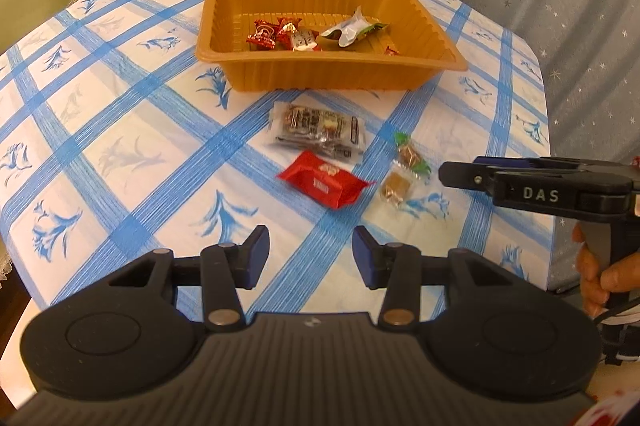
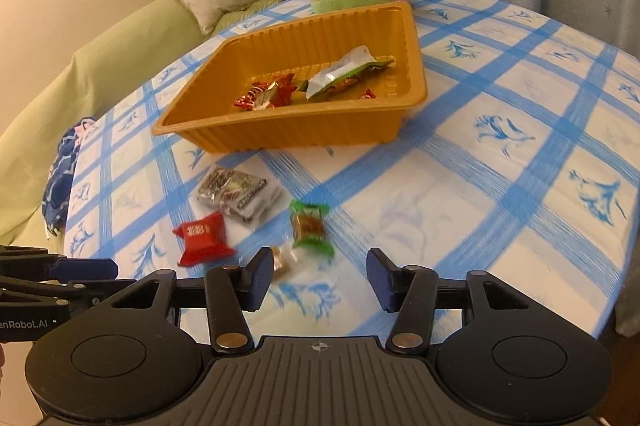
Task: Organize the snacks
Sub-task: 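Reach the right tool to a green-wrapped candy and close on it, then grasp the red packet with the left tool while the right tool holds the green candy, then carry the green candy and red packet over the orange tray with both tools, then open both tools to drop the snacks into the orange tray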
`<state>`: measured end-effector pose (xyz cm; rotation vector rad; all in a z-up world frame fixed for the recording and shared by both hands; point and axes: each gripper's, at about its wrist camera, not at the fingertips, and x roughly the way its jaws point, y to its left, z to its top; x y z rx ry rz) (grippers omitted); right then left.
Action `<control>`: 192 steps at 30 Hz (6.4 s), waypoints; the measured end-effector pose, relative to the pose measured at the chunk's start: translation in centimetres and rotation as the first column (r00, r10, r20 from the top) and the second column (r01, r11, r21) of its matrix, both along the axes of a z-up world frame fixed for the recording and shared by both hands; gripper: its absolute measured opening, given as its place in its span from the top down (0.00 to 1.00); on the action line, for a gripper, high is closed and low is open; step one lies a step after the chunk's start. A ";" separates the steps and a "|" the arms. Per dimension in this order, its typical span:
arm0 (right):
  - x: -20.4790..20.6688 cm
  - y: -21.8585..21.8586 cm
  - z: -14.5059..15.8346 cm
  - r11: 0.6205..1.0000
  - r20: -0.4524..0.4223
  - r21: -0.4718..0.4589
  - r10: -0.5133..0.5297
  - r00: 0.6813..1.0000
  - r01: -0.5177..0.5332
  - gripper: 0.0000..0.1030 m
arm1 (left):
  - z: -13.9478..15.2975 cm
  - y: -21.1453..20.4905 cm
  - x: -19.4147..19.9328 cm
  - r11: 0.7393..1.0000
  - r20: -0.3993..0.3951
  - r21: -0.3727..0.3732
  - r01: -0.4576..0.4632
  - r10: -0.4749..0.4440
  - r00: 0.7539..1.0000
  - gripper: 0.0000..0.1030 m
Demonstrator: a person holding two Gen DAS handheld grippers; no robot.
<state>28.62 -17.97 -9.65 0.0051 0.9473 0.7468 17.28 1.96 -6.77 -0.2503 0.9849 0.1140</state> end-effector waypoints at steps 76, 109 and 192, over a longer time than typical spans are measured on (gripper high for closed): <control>3.5 -1.6 -2.5 0.996 -0.040 -0.050 -0.076 0.996 0.074 0.80 | -3.8 1.8 6.0 0.995 -0.058 0.077 0.061 -0.057 0.997 0.78; 8.3 4.4 6.5 0.993 0.130 0.115 0.018 0.991 -0.033 0.80 | 5.4 6.2 13.0 0.982 0.167 0.190 0.021 -0.053 0.985 0.78; 13.5 6.6 4.9 0.985 0.044 0.151 -0.096 0.994 0.089 0.47 | 3.5 7.8 15.4 0.997 0.114 0.082 0.005 -0.015 0.993 0.70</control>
